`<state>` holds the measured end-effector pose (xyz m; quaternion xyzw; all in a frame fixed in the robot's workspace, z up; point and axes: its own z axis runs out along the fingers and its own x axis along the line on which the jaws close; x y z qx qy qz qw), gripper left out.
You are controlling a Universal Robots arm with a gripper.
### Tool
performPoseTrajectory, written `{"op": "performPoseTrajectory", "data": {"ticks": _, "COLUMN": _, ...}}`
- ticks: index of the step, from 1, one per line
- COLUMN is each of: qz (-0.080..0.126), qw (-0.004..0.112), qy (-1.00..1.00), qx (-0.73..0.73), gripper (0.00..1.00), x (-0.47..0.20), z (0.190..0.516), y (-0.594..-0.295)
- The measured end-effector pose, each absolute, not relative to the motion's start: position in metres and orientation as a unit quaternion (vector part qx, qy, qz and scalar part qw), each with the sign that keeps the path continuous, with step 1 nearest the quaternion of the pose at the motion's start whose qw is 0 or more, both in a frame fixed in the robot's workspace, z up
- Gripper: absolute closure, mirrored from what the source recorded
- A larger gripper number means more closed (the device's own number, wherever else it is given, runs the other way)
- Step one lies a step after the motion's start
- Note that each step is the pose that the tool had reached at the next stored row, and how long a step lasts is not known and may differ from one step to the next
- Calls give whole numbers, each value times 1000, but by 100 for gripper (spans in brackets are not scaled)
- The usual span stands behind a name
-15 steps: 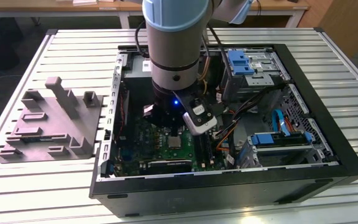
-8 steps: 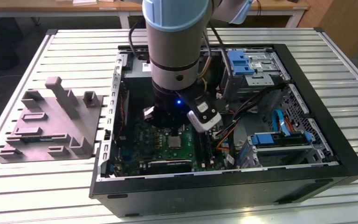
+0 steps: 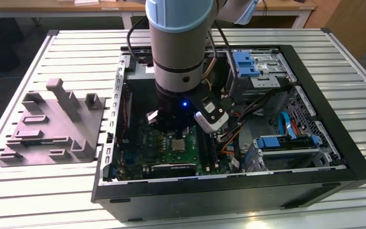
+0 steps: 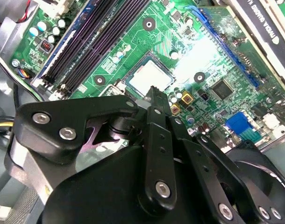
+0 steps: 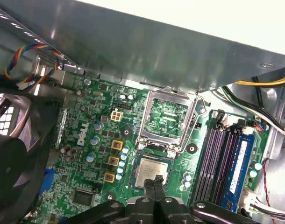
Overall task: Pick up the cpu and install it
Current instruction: 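Close the cpu cover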
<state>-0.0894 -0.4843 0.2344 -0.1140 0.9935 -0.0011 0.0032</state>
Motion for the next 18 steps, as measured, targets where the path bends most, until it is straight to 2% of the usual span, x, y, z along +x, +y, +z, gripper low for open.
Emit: {"op": "performPoseTrajectory", "data": {"ticks": 18, "qz": -1, "qw": 3, "qy": 993, "qx": -114, "gripper": 89, "x": -81, "z": 234, "y": -484}}
